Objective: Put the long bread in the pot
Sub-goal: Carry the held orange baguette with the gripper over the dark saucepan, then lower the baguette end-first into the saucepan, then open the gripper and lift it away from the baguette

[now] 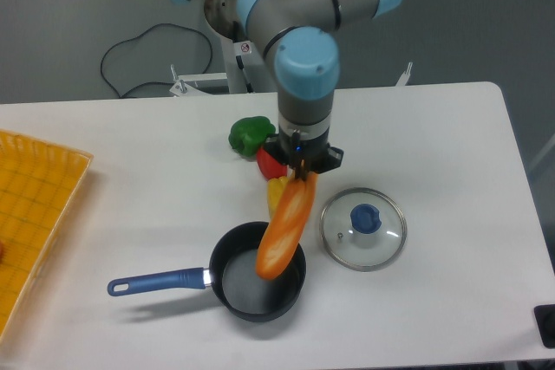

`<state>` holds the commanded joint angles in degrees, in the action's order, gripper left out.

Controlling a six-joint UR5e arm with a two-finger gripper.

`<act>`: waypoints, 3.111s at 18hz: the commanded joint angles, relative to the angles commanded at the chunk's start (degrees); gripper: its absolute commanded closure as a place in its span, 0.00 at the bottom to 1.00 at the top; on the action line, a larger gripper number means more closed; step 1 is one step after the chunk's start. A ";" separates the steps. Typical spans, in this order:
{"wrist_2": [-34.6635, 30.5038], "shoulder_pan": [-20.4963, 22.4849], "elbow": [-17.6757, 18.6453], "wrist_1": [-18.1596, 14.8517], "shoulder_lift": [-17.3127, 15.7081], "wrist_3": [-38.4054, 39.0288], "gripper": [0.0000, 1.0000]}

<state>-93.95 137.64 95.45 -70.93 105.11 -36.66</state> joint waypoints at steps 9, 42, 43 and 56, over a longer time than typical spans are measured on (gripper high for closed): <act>-0.62 -1.33 -1.32 0.18 2.90 3.69 0.82; -2.29 -5.37 -4.75 1.23 3.44 5.89 0.00; -2.29 -4.85 -4.84 2.28 3.00 5.89 0.00; 1.74 4.90 -5.19 1.94 -0.51 -18.07 0.00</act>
<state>-92.21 142.55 90.26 -68.99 104.60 -54.73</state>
